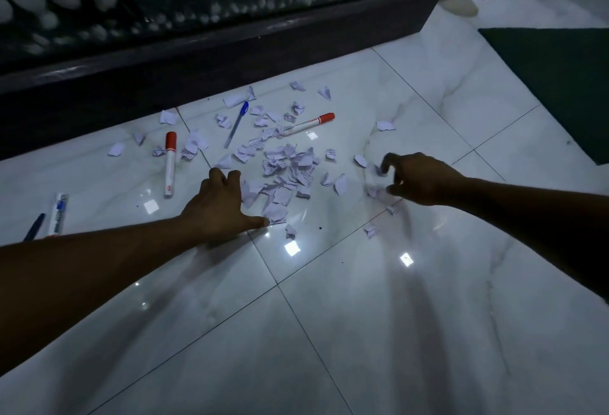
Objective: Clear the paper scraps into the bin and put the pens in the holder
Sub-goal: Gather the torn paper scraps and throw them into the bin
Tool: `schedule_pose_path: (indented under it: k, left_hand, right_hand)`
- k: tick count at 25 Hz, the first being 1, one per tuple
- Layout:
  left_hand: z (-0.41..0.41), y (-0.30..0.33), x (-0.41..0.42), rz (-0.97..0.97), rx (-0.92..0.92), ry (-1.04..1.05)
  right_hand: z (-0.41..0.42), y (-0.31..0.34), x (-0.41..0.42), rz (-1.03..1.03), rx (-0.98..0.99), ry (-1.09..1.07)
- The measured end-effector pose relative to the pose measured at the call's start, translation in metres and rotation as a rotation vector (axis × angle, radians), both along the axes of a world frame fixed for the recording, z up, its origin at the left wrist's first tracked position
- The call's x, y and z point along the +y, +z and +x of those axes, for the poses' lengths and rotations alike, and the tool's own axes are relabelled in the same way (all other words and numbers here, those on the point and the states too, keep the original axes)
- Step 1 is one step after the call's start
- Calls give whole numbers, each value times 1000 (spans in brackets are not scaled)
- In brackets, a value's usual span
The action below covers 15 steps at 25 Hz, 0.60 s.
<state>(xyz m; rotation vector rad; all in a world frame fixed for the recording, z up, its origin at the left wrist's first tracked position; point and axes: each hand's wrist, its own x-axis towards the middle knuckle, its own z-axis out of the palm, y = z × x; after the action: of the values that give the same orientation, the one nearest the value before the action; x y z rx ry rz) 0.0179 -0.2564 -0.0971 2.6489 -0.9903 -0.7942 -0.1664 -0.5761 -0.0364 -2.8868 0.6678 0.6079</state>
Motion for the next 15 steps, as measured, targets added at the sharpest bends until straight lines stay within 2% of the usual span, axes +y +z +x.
schedule_pose_path:
  k: [5, 7, 10, 12, 15]
  left_hand:
    - [-2, -6, -30, 38, 47, -24]
    - [-4, -8, -41, 34, 70, -40]
    - [-13, -11, -57, -12, 140, -62]
    - [-21, -11, -64, -76, 215, -90]
    - [-26, -15, -69, -148, 284, -145]
  right_hand:
    - [-37, -9, -41, 6, 97, -310]
    - [-41, -15, -30, 161, 113, -462]
    - [-32, -26, 12, 457, 4, -699]
    - [-16, -37, 46, 582, -87, -713]
    - [12, -45, 82, 762, -144, -622]
